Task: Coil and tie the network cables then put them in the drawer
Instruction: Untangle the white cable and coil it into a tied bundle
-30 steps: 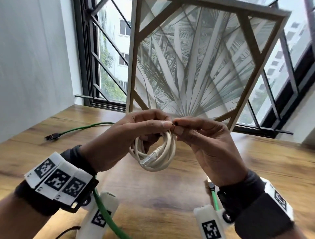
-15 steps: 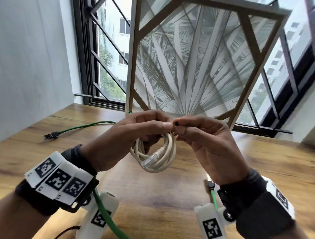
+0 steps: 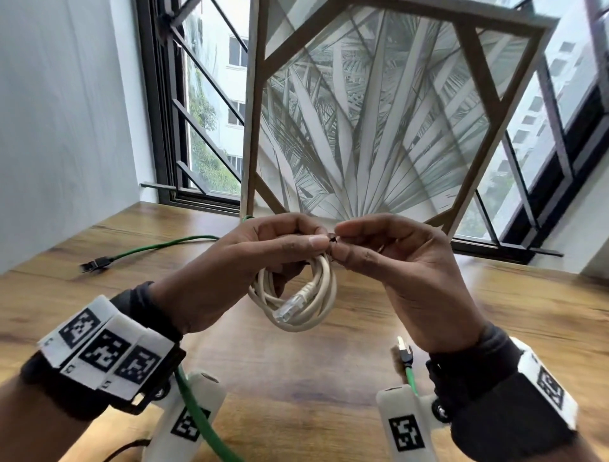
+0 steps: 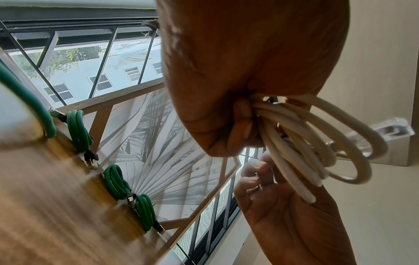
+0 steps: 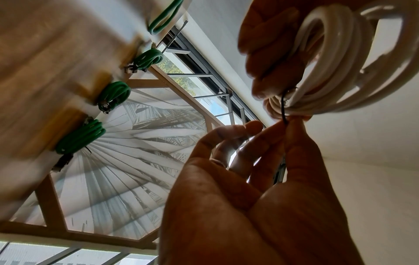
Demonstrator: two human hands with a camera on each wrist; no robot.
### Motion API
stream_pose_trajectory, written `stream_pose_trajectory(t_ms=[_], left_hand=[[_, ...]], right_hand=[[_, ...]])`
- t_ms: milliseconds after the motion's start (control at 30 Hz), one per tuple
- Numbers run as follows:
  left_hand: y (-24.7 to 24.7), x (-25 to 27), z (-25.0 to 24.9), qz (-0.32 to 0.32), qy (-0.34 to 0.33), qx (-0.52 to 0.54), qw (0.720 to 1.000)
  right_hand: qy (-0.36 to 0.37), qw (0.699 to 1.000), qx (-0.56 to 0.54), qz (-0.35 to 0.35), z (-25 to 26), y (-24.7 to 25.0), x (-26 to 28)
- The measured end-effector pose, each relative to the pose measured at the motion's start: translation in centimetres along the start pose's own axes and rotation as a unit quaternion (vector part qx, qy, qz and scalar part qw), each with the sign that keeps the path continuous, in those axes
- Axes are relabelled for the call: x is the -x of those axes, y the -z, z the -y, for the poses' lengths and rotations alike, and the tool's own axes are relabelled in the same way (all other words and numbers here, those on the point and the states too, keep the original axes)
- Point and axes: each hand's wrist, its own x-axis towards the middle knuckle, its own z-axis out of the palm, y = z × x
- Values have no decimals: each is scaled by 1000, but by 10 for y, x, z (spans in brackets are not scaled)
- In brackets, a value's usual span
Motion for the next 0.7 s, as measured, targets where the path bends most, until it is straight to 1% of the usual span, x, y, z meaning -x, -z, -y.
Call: stream_pose_trajectory(t_ms=[167, 367, 500, 633, 700], left_hand=[[-1, -1, 2, -3, 2, 3, 1000], [-2, -1, 4, -12, -2, -5, 1000], [-3, -2, 6, -6, -4, -5, 1000], [-2, -3, 8, -19, -8, -6, 1000], [-2, -4, 8, -31, -9, -8, 999]], right_hand=[[-2, 1000, 20, 4, 2, 3, 0], [-31, 999, 16, 13, 3, 5, -1], [-43, 999, 21, 15, -2, 7, 0], [-20, 999, 29, 12, 2, 4, 1], [6, 998, 62, 1, 6, 1, 2]])
